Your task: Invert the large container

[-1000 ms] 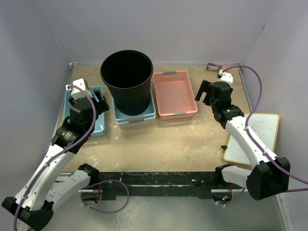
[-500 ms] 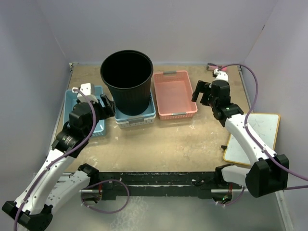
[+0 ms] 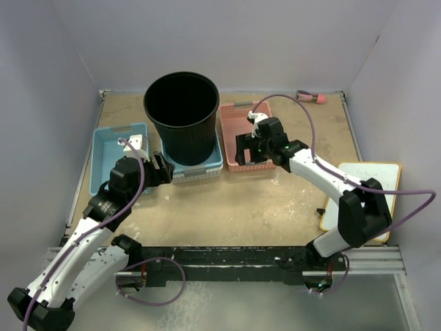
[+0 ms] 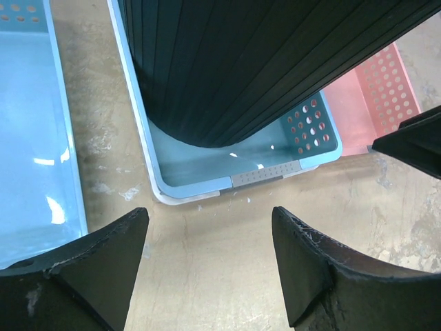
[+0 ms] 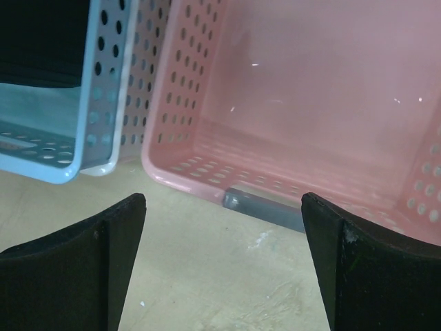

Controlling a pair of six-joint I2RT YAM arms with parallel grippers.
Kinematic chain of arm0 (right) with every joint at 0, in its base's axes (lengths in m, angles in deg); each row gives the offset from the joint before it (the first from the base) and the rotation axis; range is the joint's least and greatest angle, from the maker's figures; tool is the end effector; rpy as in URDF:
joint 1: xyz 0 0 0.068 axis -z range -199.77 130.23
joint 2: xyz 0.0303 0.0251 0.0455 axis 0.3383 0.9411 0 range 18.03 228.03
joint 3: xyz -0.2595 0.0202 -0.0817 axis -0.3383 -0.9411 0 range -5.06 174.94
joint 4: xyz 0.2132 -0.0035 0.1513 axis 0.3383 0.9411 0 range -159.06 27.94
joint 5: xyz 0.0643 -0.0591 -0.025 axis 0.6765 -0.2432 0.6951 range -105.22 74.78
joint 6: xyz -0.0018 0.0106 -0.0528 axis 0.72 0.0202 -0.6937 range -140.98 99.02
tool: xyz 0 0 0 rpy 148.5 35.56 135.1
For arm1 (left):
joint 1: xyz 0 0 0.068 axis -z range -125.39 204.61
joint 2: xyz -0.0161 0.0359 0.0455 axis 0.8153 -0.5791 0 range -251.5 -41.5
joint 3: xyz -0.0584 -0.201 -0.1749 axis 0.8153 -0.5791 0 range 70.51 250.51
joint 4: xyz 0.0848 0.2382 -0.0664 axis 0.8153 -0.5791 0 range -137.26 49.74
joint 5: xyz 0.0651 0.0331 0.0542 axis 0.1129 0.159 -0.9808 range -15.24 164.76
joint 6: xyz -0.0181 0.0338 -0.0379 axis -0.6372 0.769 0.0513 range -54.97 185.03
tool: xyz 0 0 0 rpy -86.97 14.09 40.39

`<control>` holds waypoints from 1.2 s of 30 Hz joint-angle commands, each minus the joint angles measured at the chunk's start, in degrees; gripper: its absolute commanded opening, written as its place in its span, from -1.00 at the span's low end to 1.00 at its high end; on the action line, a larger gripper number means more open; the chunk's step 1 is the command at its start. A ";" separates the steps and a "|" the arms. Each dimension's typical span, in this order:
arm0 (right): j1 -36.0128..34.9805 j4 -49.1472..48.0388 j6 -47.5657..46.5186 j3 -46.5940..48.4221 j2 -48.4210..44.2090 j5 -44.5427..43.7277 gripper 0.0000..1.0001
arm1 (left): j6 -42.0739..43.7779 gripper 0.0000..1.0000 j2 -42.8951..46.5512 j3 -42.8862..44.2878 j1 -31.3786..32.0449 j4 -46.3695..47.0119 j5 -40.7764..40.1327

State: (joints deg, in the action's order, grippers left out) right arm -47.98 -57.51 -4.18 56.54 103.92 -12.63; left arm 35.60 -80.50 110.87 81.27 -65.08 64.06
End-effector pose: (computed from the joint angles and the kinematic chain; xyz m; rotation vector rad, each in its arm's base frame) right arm 0.2969 0.1612 0.2667 -0.2483 2.2247 0.4848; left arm 0.1444 -0.0651 0.3020 -0.1710 1.9934 -0.4510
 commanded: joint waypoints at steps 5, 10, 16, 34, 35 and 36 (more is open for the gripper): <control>-1.32 2.42 -1.60 5.88 5.41 -4.68 0.90 | -1.44 0.41 -1.71 1.00 0.06 5.39 0.16; -1.15 7.22 -0.05 5.39 8.02 -12.01 0.92 | -1.69 0.41 -1.91 0.93 0.11 5.88 0.87; 4.81 12.32 1.47 1.74 5.40 -20.47 0.99 | -1.44 0.42 -2.54 1.13 0.10 5.93 1.67; -1.94 2.85 -5.51 3.25 0.25 -3.95 0.83 | -2.47 0.44 -2.66 0.86 0.06 7.00 3.53; -1.96 3.31 -6.11 3.22 1.13 -3.57 0.79 | -2.40 0.44 -2.43 0.81 0.13 6.81 3.68; -2.01 3.83 -6.57 3.32 1.88 -3.28 0.75 | -2.27 0.44 -2.18 0.76 0.07 6.67 3.85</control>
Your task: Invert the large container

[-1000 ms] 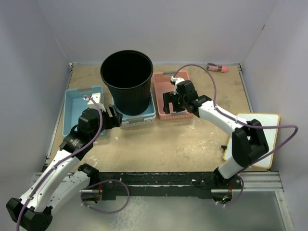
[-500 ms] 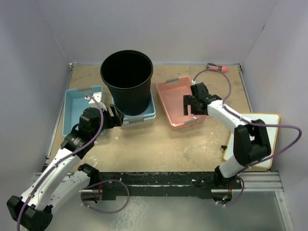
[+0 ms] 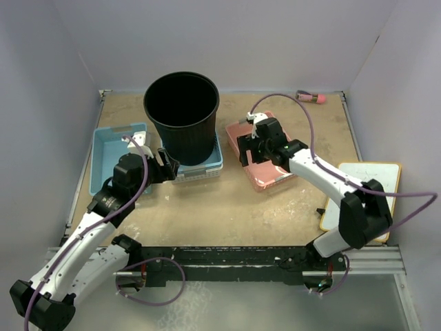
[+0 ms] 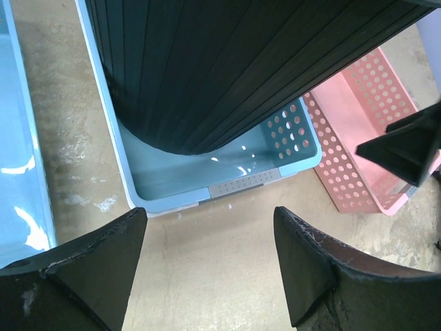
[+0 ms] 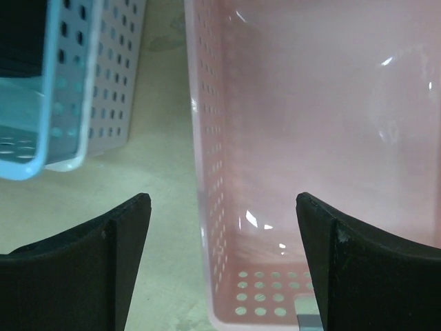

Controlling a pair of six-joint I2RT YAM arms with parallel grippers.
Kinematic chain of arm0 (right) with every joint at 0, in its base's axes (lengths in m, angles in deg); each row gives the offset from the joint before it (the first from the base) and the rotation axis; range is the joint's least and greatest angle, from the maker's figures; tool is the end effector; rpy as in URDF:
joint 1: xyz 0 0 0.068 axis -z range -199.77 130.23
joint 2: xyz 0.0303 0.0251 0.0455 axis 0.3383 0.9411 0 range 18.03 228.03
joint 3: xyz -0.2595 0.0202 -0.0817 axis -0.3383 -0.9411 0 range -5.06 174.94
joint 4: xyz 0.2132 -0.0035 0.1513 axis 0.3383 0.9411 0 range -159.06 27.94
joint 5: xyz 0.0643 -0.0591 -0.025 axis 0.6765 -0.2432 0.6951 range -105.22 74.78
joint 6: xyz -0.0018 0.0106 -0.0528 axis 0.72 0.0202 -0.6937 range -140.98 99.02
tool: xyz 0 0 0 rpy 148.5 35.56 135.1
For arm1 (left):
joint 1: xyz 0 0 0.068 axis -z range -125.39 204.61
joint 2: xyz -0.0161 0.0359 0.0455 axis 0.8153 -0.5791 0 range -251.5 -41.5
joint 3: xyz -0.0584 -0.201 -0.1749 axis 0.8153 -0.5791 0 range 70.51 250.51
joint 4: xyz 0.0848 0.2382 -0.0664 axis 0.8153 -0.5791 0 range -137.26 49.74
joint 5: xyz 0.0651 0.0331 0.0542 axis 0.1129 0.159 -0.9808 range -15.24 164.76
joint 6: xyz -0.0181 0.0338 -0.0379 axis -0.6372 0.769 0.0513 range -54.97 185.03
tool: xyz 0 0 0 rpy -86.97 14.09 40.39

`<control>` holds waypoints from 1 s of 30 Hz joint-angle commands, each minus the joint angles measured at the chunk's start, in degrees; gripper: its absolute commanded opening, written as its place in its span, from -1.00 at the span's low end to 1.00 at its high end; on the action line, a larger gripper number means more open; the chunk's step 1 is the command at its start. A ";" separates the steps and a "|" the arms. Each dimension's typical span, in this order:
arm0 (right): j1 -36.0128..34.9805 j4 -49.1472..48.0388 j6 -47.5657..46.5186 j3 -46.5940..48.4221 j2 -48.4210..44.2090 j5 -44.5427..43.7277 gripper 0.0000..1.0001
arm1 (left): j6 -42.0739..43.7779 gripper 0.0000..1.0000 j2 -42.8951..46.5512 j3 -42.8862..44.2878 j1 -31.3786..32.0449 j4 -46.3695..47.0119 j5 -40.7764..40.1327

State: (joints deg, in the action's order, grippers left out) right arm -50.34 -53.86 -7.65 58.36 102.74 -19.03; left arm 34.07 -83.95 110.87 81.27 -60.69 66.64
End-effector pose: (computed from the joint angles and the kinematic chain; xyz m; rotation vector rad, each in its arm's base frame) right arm 0.2885 0.1678 0.2783 -0.2970 2.2085 0.3512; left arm 0.1570 -0.0731 0.3008 -0.1693 1.9891 -0.5178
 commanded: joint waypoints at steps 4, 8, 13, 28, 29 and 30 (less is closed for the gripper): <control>0.03 0.85 -4.01 0.87 5.00 4.92 0.54 | -0.35 0.45 1.28 0.34 0.14 2.33 2.74; -0.26 0.35 -3.31 0.31 6.15 5.19 0.29 | -0.24 0.46 0.64 -0.39 1.55 3.09 3.09; -0.28 0.08 -2.83 0.47 8.24 3.66 0.03 | 0.28 0.47 -0.01 -1.66 5.30 3.07 1.26; -0.28 0.86 -1.15 1.62 10.83 2.91 -0.74 | -0.51 0.48 -6.15 -2.10 17.18 6.53 -6.48; -0.28 1.36 -0.77 1.97 10.52 3.24 -0.89 | -0.50 0.48 -6.43 -2.00 17.45 6.74 -6.55; -0.28 2.44 -0.23 2.31 10.18 4.97 -1.00 | -0.50 0.48 -6.56 -1.89 17.61 6.88 -6.64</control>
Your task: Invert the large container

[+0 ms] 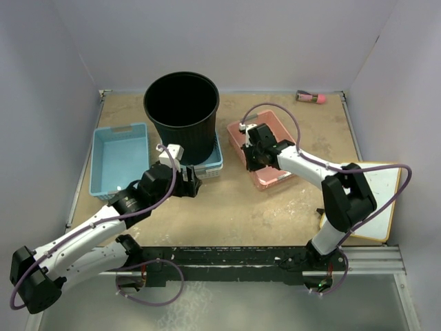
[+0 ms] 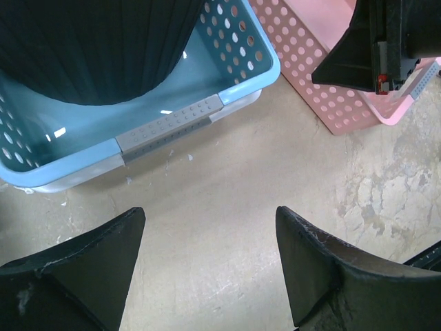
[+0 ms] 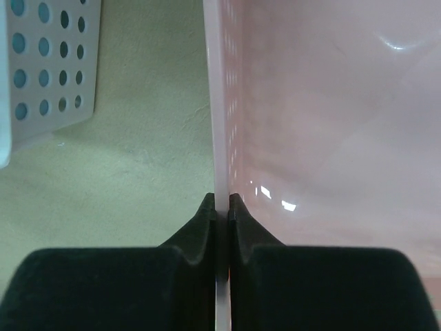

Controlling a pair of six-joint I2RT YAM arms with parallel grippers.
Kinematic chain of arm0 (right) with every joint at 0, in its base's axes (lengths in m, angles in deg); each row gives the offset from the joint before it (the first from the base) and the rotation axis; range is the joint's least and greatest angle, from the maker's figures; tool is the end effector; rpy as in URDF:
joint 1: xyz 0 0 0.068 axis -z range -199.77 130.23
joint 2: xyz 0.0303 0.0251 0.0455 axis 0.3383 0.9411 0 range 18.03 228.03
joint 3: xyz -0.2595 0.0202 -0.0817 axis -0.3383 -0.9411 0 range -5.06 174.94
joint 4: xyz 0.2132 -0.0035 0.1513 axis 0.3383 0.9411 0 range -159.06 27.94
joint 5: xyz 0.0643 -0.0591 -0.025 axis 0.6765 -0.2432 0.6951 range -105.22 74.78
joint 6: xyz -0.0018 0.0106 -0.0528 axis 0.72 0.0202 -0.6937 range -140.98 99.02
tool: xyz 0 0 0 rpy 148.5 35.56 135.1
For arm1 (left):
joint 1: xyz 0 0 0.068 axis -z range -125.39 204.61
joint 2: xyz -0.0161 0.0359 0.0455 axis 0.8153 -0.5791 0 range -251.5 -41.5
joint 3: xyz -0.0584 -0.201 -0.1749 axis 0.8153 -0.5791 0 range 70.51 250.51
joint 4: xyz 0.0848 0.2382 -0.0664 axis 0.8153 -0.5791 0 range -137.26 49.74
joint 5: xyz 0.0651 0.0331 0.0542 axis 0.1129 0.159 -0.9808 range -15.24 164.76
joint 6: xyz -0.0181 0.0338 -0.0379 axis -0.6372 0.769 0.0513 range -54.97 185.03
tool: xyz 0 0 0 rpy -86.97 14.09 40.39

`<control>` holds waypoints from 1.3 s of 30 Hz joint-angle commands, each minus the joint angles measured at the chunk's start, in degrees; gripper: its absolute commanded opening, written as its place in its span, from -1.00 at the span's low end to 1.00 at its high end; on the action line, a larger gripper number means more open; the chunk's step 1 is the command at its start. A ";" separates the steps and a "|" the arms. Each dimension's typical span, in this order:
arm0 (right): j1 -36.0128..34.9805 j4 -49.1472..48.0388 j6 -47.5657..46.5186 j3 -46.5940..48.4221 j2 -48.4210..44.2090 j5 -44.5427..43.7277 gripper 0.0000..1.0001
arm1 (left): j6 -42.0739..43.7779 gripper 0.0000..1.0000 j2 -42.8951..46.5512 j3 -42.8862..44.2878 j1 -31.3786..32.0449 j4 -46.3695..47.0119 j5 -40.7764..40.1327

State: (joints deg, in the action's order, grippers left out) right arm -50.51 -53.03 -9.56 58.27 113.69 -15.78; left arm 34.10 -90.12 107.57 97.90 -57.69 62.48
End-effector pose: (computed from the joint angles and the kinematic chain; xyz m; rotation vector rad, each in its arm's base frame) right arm 0.3078 0.1827 0.2141 -0.4051 2.4067 0.3227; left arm 0.1454 -0.1266 0.2685 0.0942 2.1126 -0.5691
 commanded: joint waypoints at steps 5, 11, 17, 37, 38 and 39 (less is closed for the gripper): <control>0.02 3.54 6.71 5.96 -4.03 5.20 -1.00 | -0.61 0.49 -0.62 1.53 1.27 4.15 -2.89; 2.92 3.23 12.88 10.05 -8.25 12.25 -1.00 | -0.70 0.50 0.07 1.61 1.27 4.18 -3.79; 11.30 -5.32 22.64 5.55 -12.84 26.04 -1.00 | -0.53 0.51 0.55 1.94 1.27 3.51 -4.46; 16.97 -36.81 47.40 -6.72 -12.49 43.49 -1.00 | 0.00 0.51 -0.11 2.18 1.27 4.23 -3.92; 17.51 -37.53 48.04 -7.44 -12.02 43.76 -1.00 | 0.00 0.51 -0.19 2.15 1.27 4.26 -3.90; 18.08 -38.74 49.20 -8.47 -11.49 44.37 -1.00 | 0.11 0.51 -0.27 2.14 1.27 4.25 -3.92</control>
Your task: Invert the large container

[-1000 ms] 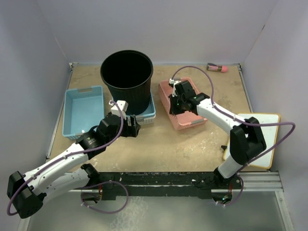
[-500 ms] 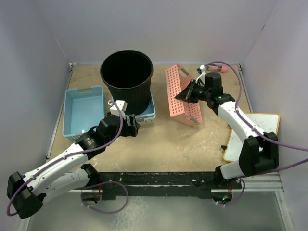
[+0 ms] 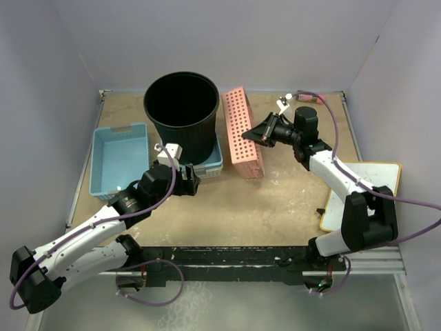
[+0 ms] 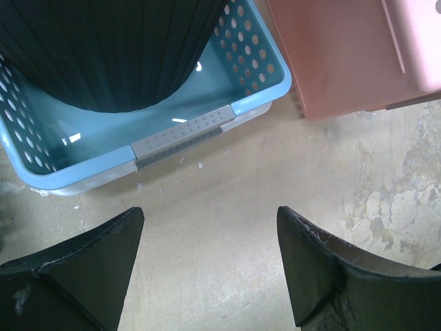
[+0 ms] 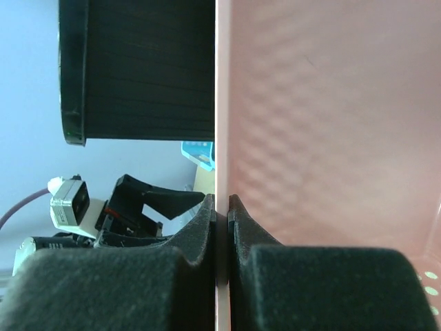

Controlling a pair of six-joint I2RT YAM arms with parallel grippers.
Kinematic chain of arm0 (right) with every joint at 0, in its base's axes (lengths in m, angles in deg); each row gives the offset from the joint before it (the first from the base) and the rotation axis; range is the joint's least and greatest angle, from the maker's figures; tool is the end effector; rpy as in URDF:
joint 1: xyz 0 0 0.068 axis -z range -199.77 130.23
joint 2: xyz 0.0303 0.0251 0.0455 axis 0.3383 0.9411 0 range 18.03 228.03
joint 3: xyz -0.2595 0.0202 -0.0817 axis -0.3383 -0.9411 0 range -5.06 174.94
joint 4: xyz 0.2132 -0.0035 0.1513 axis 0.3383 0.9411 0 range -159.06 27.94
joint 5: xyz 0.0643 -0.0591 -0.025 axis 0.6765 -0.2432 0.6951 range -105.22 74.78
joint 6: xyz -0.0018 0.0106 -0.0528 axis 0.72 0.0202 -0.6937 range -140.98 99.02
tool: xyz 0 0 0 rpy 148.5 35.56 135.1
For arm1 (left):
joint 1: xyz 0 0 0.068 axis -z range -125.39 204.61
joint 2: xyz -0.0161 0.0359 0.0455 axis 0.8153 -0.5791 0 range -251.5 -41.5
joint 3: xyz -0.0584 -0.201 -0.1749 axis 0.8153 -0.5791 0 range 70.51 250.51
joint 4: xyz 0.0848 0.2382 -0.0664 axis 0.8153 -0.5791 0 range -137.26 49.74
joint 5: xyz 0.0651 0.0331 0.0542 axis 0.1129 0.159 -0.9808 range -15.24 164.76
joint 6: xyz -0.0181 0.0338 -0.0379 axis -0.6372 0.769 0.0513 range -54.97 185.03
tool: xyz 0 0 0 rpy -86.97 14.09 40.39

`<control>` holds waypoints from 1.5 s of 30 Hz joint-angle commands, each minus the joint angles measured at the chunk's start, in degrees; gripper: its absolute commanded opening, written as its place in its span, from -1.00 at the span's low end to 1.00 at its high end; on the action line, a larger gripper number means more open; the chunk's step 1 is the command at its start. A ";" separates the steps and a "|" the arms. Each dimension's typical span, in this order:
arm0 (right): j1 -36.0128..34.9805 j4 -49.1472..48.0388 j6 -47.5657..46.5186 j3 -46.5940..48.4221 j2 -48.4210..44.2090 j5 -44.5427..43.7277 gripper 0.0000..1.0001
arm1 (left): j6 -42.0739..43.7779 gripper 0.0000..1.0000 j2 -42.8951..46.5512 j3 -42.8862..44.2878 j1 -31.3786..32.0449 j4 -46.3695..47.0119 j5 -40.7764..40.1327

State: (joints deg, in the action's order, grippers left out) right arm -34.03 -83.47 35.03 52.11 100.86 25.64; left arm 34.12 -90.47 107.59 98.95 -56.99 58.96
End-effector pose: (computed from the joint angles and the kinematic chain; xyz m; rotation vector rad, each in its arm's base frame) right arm 0.3168 0.1046 0.3038 0.1339 1.9756 1.4712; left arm 0.1454 -0.1285 0.2690 0.0732 2.0908 -0.5263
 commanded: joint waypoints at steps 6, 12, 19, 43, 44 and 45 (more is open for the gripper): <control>6.42 -23.79 15.42 -11.78 5.05 8.53 -1.00 | 0.11 0.51 -0.11 2.03 0.22 3.89 -0.13; 10.28 -26.67 16.56 -15.43 5.97 10.90 -1.00 | 0.33 0.51 -0.67 2.20 0.30 3.64 -0.17; 16.82 -18.97 9.00 -17.58 5.33 13.35 -0.95 | 0.47 0.51 -1.48 2.43 0.31 3.72 0.01; 26.76 26.13 -28.16 -0.72 -4.32 -18.81 0.24 | 0.16 0.52 -1.53 2.89 0.48 3.46 -0.19; 25.47 26.29 -28.76 -0.43 -5.21 -19.76 0.24 | 0.16 0.52 -1.50 2.83 0.49 3.50 -0.20; 23.76 26.57 -29.52 0.02 -5.93 -21.05 0.25 | 0.09 0.52 -1.48 2.75 0.49 3.54 -0.25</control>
State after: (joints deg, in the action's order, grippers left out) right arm -7.02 -59.76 11.43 48.15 100.40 12.79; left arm 34.14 -92.63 107.79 99.01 -55.81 59.05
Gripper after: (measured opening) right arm 0.619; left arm 0.758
